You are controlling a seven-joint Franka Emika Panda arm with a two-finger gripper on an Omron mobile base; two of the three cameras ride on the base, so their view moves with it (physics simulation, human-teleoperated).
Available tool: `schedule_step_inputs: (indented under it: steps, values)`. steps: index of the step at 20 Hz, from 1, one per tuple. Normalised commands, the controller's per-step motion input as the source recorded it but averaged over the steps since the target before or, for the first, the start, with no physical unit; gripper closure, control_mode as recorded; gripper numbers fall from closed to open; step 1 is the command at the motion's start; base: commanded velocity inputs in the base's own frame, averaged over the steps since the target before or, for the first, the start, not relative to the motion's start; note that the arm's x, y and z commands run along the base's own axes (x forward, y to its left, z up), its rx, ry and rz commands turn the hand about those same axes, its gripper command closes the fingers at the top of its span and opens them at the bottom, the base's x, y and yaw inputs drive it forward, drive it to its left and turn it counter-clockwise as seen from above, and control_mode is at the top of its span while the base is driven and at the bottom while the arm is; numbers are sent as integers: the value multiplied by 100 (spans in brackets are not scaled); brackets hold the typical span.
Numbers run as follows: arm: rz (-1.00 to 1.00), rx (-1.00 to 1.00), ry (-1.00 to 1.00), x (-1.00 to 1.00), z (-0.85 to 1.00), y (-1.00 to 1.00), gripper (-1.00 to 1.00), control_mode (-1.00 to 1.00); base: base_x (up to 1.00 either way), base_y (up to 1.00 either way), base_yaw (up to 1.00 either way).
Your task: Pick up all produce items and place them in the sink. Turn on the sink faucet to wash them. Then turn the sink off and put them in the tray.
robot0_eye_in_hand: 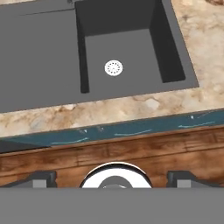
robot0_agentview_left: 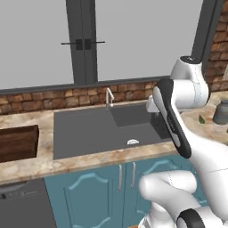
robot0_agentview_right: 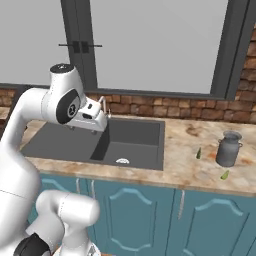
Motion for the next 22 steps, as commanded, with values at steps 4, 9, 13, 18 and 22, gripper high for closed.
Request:
schedule_step_inputs:
  steps: [4, 9, 13, 18, 22]
  values:
    - [0, 0, 0, 0, 0, 0, -100, 100, 41, -91, 0]
    - [0, 0, 0, 0, 0, 0, -100, 100, 57, -65, 0]
    - [0, 0, 0, 0, 0, 0, -100, 100, 76, -51, 6]
    - [0, 0, 0, 0, 0, 0, -100, 100, 99, -10, 5]
    - [0, 0, 16, 44, 0, 9, -100, -100, 20, 1, 0]
